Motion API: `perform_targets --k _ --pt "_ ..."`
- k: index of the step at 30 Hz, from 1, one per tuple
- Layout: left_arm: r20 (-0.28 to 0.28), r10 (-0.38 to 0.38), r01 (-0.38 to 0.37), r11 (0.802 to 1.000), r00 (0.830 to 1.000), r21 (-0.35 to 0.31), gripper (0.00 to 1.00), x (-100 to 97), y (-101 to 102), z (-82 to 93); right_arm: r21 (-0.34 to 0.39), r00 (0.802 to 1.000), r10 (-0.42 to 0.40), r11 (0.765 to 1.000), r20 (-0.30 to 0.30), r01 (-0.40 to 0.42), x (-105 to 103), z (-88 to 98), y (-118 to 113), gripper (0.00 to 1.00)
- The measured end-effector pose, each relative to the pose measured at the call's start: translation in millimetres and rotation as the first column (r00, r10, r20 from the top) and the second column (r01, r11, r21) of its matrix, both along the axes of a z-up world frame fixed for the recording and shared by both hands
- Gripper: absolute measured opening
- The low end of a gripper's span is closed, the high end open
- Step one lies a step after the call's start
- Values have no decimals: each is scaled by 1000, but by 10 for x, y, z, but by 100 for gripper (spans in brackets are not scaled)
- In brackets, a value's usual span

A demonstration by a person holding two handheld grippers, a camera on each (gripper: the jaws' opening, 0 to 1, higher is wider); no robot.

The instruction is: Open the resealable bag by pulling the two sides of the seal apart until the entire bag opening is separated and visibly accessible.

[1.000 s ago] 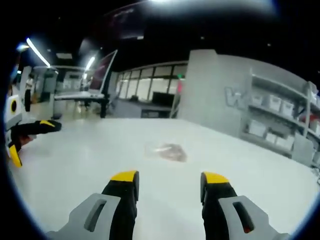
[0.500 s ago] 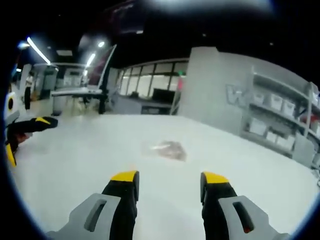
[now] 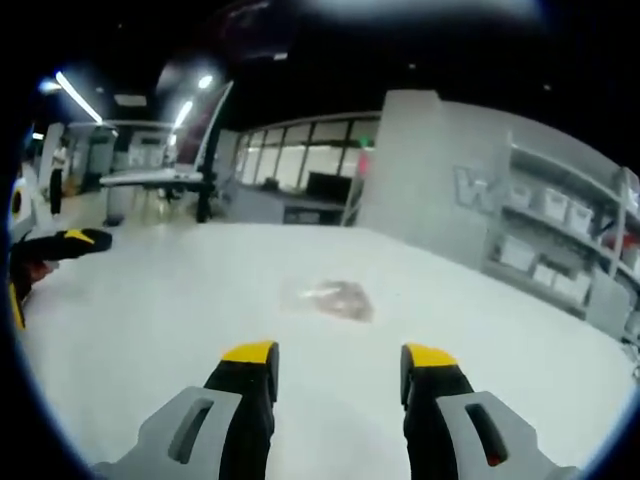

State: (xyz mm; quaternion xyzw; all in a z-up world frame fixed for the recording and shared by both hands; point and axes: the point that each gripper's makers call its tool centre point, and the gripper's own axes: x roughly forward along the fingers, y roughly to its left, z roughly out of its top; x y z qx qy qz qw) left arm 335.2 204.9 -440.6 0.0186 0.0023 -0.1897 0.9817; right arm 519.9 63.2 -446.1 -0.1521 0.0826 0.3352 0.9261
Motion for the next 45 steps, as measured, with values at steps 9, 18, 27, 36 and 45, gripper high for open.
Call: perform_targets --k 9,18,27,36,45 --pt "1 1 -1 1000 1000 -1 86 4 3 1 -17 1000 1 1000 -16 -1 46 -68 38 48" --pt "2 3 -3 1000 1000 -5 86 5 14 8 -31 1000 5 1000 -26 -6 135 -111 103 47" --pt "3 4 -4 1000 1000 -12 86 27 36 9 -46 999 0 999 -42 -2 260 -174 119 47" --pt "2 -1 1 1000 1000 -13 86 33 67 -8 -65 999 -14 998 -42 11 438 -160 156 46" --pt "-6 1 -1 1000 1000 -13 86 20 131 -48 -77 999 0 997 -37 -3 448 -176 320 46"
